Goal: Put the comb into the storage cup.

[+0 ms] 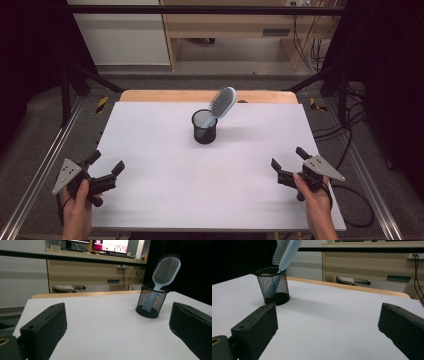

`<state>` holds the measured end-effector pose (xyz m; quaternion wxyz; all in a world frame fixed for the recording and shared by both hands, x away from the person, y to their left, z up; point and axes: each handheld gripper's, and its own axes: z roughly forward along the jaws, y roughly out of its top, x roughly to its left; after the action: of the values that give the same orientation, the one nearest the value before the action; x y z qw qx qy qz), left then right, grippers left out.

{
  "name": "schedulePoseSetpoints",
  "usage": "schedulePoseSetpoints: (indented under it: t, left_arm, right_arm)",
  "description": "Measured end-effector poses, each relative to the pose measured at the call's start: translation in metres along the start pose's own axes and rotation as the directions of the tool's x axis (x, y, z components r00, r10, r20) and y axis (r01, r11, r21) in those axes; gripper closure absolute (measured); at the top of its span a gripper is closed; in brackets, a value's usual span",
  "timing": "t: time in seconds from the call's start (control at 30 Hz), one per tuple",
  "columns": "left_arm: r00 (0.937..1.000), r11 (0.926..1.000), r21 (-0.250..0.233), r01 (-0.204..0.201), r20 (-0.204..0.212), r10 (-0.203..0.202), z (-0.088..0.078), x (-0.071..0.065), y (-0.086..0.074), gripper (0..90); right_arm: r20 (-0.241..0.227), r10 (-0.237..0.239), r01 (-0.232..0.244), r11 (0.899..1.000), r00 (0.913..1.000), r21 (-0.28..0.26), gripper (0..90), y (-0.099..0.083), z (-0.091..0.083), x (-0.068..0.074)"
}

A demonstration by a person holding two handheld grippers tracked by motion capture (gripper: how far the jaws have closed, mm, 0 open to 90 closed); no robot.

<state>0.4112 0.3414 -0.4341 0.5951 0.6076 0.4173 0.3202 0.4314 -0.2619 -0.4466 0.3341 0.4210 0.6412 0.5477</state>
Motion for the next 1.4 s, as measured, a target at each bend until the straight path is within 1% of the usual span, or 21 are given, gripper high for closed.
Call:
schedulePoseSetpoints:
  t: [0.17, 0.27, 0.33, 0.37, 0.47, 0.7, 0.77, 0.87, 0.9, 0.93, 0.97, 1.07, 1.17, 1.23, 1.33, 1.4]
  left_arm:
    - [1.0, 1.0, -0.009, 0.001, 0.006, -0.001, 0.0, 0.0, 0.0, 1.7]
    - [1.0, 0.9996, -0.028, 0.003, 0.006, -0.003, 0.0, -0.001, 0.0, 2.1]
    - [1.0, 0.9994, -0.033, -0.003, 0.003, 0.003, -0.001, -0.001, 0.001, 2.1]
    - [1.0, 0.9993, -0.037, -0.002, 0.006, 0.002, -0.001, -0.001, 0.001, 2.1]
    - [0.9999, 0.9989, -0.046, -0.002, 0.013, 0.003, 0.0, -0.002, 0.001, 2.1]
    - [0.9995, 0.9989, -0.043, -0.02, 0.025, 0.021, 0.002, -0.005, 0.001, 2.1]
    - [0.9992, 0.9988, -0.04, -0.027, 0.027, 0.028, 0.003, -0.006, 0.001, 2.1]
    - [0.9988, 0.9985, -0.04, -0.038, 0.031, 0.039, 0.004, -0.007, 0.001, 2.1]
    - [0.9986, 0.9982, -0.042, -0.043, 0.028, 0.045, 0.004, -0.007, 0.001, 2.1]
    - [0.9985, 0.9981, -0.041, -0.045, 0.029, 0.046, 0.004, -0.007, 0.001, 2.0]
    - [0.9984, 0.9984, -0.041, -0.04, 0.038, 0.042, 0.005, -0.008, 0.0, 2.1]
    - [0.9976, 0.9981, -0.04, -0.048, 0.049, 0.05, 0.006, -0.01, 0.0, 2.0]
    - [0.9965, 0.9976, -0.039, -0.057, 0.059, 0.059, 0.007, -0.013, 0.0, 1.9]
    - [0.996, 0.9975, -0.037, -0.061, 0.064, 0.063, 0.007, -0.015, -0.001, 1.9]
    - [0.9952, 0.9972, -0.035, -0.066, 0.07, 0.069, 0.008, -0.017, -0.001, 1.9]
    - [0.9948, 0.9972, -0.035, -0.066, 0.075, 0.068, 0.008, -0.018, -0.002, 1.9]
  right_arm:
    - [-0.022, -0.008, 0.008, 1.0, 0.9997, 0.006, 2.7, -0.003, 0.005, 0.005]
    - [-0.045, -0.008, 0.009, 1.0, 0.9989, 0.023, 3.3, -0.004, 0.007, 0.009]
    - [-0.056, -0.01, 0.012, 0.999, 0.9984, 0.03, 3.3, -0.005, 0.008, 0.012]
    - [-0.062, -0.019, 0.021, 0.999, 0.9979, 0.029, 3.3, -0.006, 0.008, 0.013]
    - [-0.073, -0.019, 0.021, 0.999, 0.9972, 0.031, 3.3, -0.006, 0.009, 0.016]
    - [-0.093, -0.016, 0.018, 0.999, 0.9955, 0.029, 3.2, -0.007, 0.012, 0.019]
    - [-0.101, -0.025, 0.028, 0.999, 0.9946, 0.03, 3.2, -0.007, 0.013, 0.02]
    - [-0.112, -0.027, 0.031, 0.999, 0.9933, 0.041, 3.2, -0.008, 0.015, 0.021]
    - [-0.114, -0.02, 0.025, 0.999, 0.9933, 0.045, 3.2, -0.008, 0.015, 0.022]
    - [-0.118, -0.026, 0.032, 0.998, 0.9927, 0.045, 3.2, -0.008, 0.016, 0.023]
    - [-0.119, -0.027, 0.032, 0.999, 0.9925, 0.044, 3.2, -0.008, 0.017, 0.023]
    - [-0.128, -0.031, 0.037, 0.998, 0.9913, 0.042, 3.2, -0.007, 0.019, 0.025]
    - [-0.134, -0.031, 0.038, 0.998, 0.9905, 0.046, 3.2, -0.007, 0.024, 0.027]
    - [-0.142, -0.039, 0.047, 0.998, 0.9891, 0.052, 3.3, -0.006, 0.027, 0.029]
    - [-0.156, -0.024, 0.034, 0.997, 0.9875, 0.063, 3.3, -0.005, 0.033, 0.031]
    - [-0.161, -0.024, 0.035, 0.997, 0.9866, 0.067, 3.3, -0.005, 0.038, 0.033]
